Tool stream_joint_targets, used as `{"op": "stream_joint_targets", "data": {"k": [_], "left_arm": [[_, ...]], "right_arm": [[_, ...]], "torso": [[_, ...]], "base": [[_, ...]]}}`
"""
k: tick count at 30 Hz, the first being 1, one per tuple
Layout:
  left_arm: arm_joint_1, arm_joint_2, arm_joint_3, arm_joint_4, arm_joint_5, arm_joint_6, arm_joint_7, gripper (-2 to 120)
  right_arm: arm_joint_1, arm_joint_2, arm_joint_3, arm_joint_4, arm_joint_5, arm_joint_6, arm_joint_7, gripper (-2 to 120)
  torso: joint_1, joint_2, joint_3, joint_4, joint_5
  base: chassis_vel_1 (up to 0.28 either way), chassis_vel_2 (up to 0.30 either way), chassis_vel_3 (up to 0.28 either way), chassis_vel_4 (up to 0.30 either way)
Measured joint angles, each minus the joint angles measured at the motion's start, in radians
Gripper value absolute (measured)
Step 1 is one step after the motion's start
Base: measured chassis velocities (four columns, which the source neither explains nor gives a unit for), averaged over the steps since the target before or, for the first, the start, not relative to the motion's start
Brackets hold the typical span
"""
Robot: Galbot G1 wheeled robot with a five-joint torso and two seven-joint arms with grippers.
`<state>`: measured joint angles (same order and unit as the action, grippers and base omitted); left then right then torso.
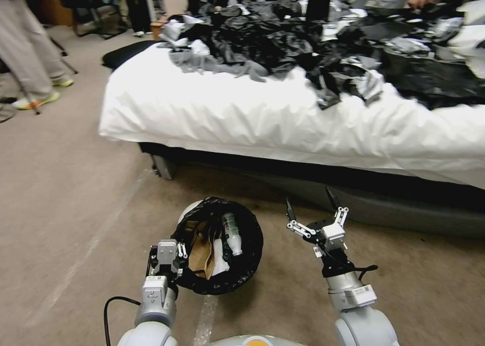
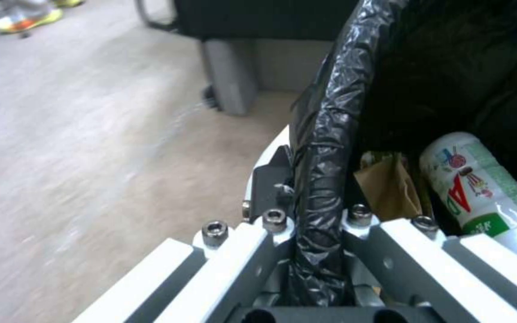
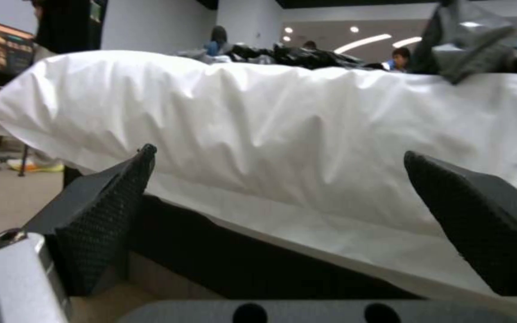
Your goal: Pick up the trash bin, then pick up the garbage from the floor and place it into the trash bin.
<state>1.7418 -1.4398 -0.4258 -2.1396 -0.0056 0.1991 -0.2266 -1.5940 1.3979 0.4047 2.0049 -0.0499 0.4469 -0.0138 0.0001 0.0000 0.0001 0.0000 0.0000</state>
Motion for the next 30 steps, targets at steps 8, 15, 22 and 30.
{"op": "stream_joint_targets", "data": {"k": [8,15,22,30], "left_arm": [[-0.006,0.0,-0.007,-0.002,-0.002,0.006,-0.007,0],[-0.009,-0.002,-0.007,-0.005,-0.003,0.009,-0.007,0],[-0.003,-0.002,-0.008,-0.008,-0.004,0.009,-0.008,0],[-0.003,0.0,-0.009,-0.012,-0.005,0.009,-0.008,0]], "right_arm": [[0.025,-0.003,0.04,0.008,0.033,-0.007,-0.011,100],[0.041,-0.006,0.066,0.02,0.059,-0.025,-0.018,100],[0.048,-0.008,0.066,0.02,0.062,-0.031,-0.019,100],[0.041,-0.004,0.06,0.018,0.056,-0.032,-0.021,100]], "torso": [[0.0,0.0,0.0,0.0,-0.0001],[0.0,0.0,0.0,0.0,0.0],[0.0,0.0,0.0,0.0001,-0.0001],[0.0,0.0,0.0,0.0,-0.0001]], "base": [[0.122,0.133,0.127,0.116],[0.116,0.121,0.132,0.118],[0.136,0.129,0.125,0.129],[0.125,0.123,0.122,0.127]]}}
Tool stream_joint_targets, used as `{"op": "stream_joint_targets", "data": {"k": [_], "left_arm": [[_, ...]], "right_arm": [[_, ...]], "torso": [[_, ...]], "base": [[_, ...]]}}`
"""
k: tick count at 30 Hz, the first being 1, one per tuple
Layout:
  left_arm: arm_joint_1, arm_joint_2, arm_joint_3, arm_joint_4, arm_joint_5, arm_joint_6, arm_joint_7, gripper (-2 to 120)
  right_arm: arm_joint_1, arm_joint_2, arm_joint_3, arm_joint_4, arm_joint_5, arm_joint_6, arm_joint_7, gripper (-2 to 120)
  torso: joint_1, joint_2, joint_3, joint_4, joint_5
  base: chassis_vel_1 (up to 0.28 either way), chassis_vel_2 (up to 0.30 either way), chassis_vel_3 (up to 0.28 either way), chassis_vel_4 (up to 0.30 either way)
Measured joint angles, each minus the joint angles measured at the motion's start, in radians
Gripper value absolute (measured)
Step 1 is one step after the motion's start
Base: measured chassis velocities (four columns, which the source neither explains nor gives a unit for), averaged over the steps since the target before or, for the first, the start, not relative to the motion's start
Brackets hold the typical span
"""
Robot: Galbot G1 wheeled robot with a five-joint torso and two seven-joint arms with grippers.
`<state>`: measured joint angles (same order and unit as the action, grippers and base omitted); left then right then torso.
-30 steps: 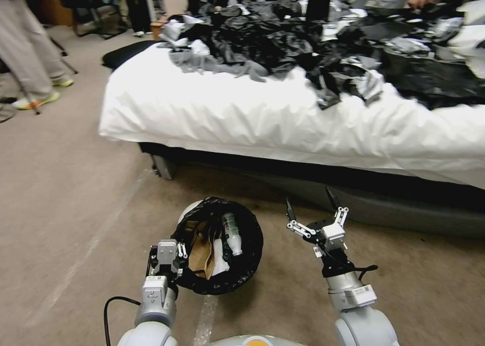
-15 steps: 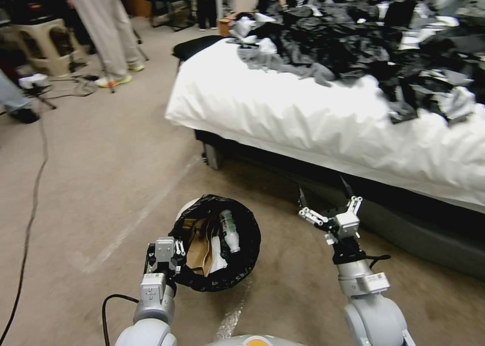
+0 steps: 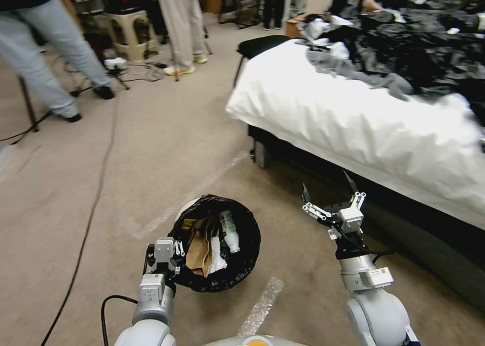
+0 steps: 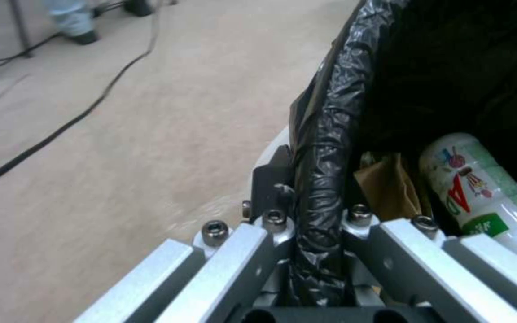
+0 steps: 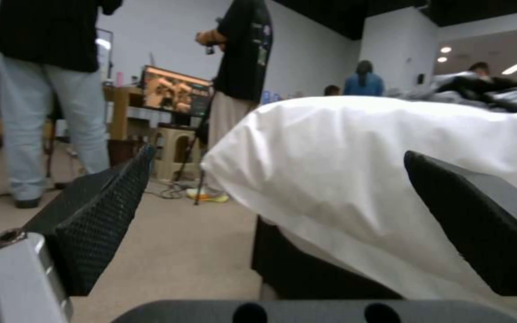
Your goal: Pick up the trash bin, then pick up the garbage from the floor and place it into the trash bin.
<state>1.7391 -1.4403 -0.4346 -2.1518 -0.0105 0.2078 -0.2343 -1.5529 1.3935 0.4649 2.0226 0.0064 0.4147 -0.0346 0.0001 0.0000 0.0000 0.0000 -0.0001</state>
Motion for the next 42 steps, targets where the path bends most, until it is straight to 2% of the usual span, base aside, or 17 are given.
{"op": "stream_joint_targets", "data": {"k": [13,42], "left_arm": [[0.004,-0.001,-0.001,0.0,-0.001,-0.001,0.0,0],[0.004,-0.006,0.005,0.011,-0.002,-0.008,-0.001,0]], "right_arm": [[-0.024,0.016,-0.036,-0.034,-0.038,0.022,-0.001,100],[-0.034,0.02,-0.036,-0.031,-0.043,0.031,-0.005,100]], "torso": [[0.0,0.0,0.0,0.0001,0.0],[0.0,0.0,0.0,0.0002,0.0]], "base": [[0.122,0.117,0.119,0.125],[0.104,0.105,0.104,0.112]]}}
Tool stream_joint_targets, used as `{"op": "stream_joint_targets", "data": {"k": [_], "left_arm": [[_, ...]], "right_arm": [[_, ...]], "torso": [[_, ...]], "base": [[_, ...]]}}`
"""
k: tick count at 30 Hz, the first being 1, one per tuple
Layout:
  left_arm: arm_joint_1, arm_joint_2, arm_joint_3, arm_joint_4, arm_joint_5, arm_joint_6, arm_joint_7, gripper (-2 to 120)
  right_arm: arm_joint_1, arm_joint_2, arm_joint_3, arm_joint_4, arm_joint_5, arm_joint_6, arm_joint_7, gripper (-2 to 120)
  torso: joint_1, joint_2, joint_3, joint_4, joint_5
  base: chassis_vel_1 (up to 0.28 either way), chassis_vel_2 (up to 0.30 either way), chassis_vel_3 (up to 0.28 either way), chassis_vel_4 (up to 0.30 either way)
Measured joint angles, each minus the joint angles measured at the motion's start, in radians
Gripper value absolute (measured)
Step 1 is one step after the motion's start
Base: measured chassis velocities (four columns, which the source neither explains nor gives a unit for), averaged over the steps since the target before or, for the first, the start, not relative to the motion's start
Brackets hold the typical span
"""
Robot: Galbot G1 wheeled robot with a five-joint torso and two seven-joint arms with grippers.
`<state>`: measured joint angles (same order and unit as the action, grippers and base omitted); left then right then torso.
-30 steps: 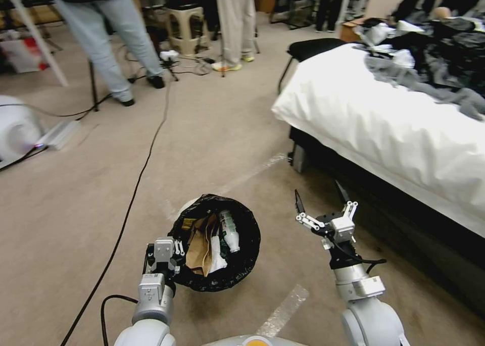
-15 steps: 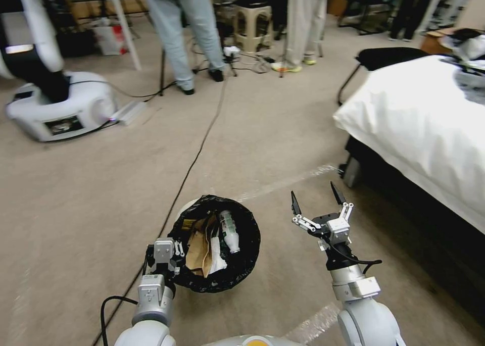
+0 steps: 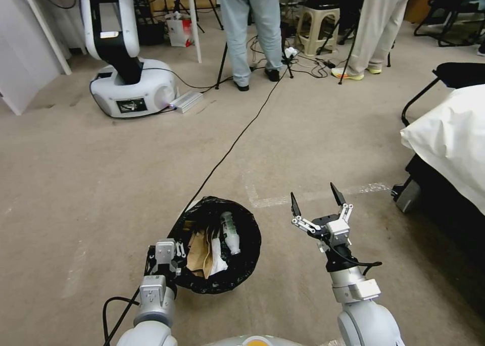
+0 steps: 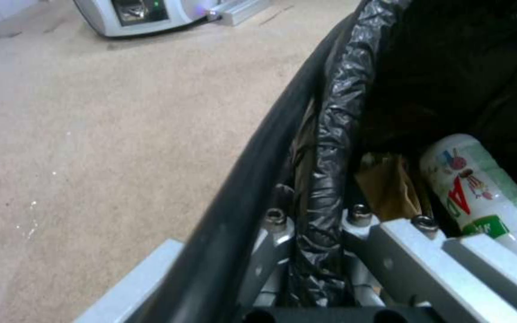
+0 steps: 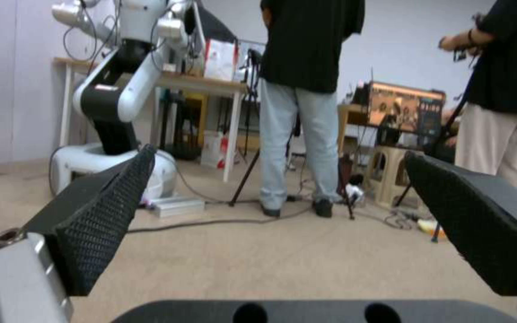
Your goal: Pick up the trash bin, then pick up the garbage from the floor and place it into the trash bin.
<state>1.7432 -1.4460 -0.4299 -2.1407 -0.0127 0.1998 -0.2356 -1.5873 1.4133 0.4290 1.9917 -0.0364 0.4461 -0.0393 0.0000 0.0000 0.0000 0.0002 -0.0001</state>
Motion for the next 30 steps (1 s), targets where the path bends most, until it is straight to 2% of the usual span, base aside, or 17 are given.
{"op": "stream_joint_targets", "data": {"k": [15,18,20,22,23,25,27,28,30], "left_arm": [[0.004,0.0,0.003,-0.011,-0.002,0.0,-0.003,0],[0.015,0.001,0.015,-0.03,-0.043,0.023,-0.014,0],[0.021,0.004,0.02,-0.054,-0.09,0.071,-0.023,0],[0.024,0.014,0.026,-0.088,-0.195,0.182,-0.033,0],[0.024,0.014,0.026,-0.088,-0.195,0.182,-0.033,0],[0.004,0.022,0.019,-0.091,-0.258,0.288,-0.022,0],[-0.002,0.025,0.017,-0.092,-0.278,0.315,-0.019,0],[-0.015,0.03,0.017,-0.094,-0.315,0.366,-0.005,0],[-0.039,0.037,0.016,-0.094,-0.348,0.417,0.014,0]], "right_arm": [[-0.005,-0.004,0.012,0.018,0.001,0.0,-0.001,100],[-0.016,-0.001,0.011,0.018,-0.001,0.01,-0.002,100],[-0.019,-0.001,0.01,0.018,-0.003,0.015,-0.002,100],[-0.02,-0.001,0.01,0.014,-0.005,0.023,-0.002,100],[-0.02,-0.001,0.01,0.014,-0.005,0.023,-0.002,100],[-0.027,0.0,0.009,0.008,-0.009,0.035,-0.002,100],[-0.028,0.0,0.009,0.008,-0.01,0.038,-0.003,100],[-0.031,0.0,0.009,0.007,-0.011,0.043,-0.004,100],[-0.036,0.0,0.012,0.007,-0.011,0.048,-0.004,100]], "torso": [[0.0,0.0,0.0,-0.0003,0.0],[0.0,0.0,0.0,-0.0003,0.0001],[0.0,0.0,0.0,-0.0003,0.0001],[0.0,0.0,0.0,-0.0002,0.0001],[0.0,0.0,0.0,-0.0002,0.0001],[0.0,0.0,0.0,-0.0001,0.0002],[0.0,0.0,0.0,-0.0001,0.0003],[0.0,0.0,0.0,-0.0003,-0.0001],[0.0,0.0,0.0,-0.0003,0.0001]], "base": [[0.0,0.0,0.0,0.0],[0.0,0.0,0.0,0.0],[0.0,0.0,0.0,0.0],[0.0,0.0,0.0,0.0],[0.0,0.0,0.0,0.0],[0.0,0.0,0.0,0.0],[0.0,0.0,0.0,0.0],[0.0,0.0,0.0,0.0],[0.0,0.0,0.0,0.0]]}}
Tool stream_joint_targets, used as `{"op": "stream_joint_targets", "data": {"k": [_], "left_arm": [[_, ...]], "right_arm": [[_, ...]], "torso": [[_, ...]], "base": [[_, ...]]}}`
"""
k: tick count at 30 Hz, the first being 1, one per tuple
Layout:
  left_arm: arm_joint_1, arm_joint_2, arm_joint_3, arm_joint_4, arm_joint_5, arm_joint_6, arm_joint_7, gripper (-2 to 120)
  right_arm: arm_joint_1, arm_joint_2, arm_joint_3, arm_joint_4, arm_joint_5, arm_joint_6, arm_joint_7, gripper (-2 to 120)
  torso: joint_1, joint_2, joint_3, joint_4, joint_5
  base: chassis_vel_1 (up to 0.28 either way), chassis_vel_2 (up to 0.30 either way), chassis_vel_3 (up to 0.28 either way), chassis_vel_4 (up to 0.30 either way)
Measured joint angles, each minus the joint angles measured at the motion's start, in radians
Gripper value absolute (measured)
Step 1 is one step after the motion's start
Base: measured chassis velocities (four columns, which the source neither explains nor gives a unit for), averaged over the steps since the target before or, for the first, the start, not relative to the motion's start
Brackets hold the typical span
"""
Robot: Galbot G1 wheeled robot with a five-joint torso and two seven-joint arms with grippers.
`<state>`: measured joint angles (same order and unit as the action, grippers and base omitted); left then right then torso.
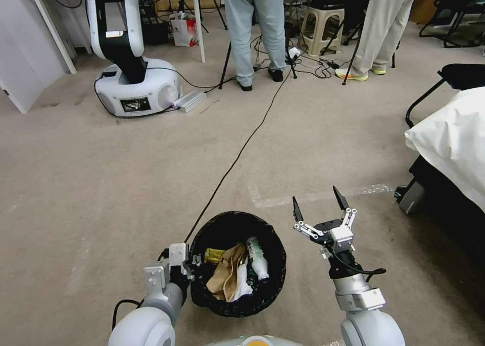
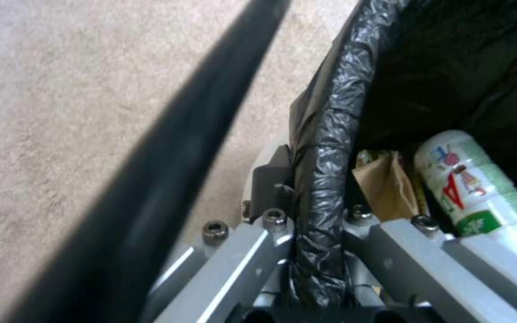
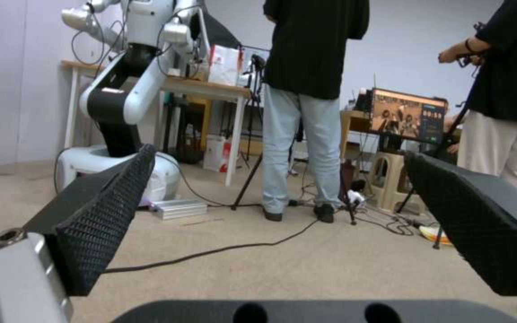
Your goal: Pick up the trash bin, then pick up the garbage from the floor and place it into the trash bin.
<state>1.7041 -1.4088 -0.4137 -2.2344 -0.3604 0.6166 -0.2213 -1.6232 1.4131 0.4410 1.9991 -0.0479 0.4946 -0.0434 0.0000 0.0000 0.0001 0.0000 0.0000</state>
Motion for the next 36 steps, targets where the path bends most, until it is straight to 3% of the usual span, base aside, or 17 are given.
{"op": "stream_joint_targets", "data": {"k": [4,19,36], "left_arm": [[-0.033,0.002,0.002,0.026,-0.041,0.046,0.003,0],[-0.099,-0.024,-0.011,0.107,-0.08,0.032,-0.005,1],[-0.141,-0.033,-0.027,0.101,-0.121,-0.009,0.009,60]], "right_arm": [[-0.009,0.003,0.002,-0.004,-0.005,0.015,0.0,100],[-0.013,0.002,-0.039,-0.057,-0.033,0.047,-0.022,100],[-0.015,0.009,-0.079,-0.092,-0.07,0.057,-0.038,100]], "torso": [[0.0,0.0,0.0,0.0,0.0],[0.0,0.0,0.0,0.0001,0.0],[0.0,0.0,0.0,0.0001,0.0]], "base": [[0.0,0.0,0.0,0.0],[0.0,0.0,0.0,0.0],[0.0,0.0,0.0,0.0]]}}
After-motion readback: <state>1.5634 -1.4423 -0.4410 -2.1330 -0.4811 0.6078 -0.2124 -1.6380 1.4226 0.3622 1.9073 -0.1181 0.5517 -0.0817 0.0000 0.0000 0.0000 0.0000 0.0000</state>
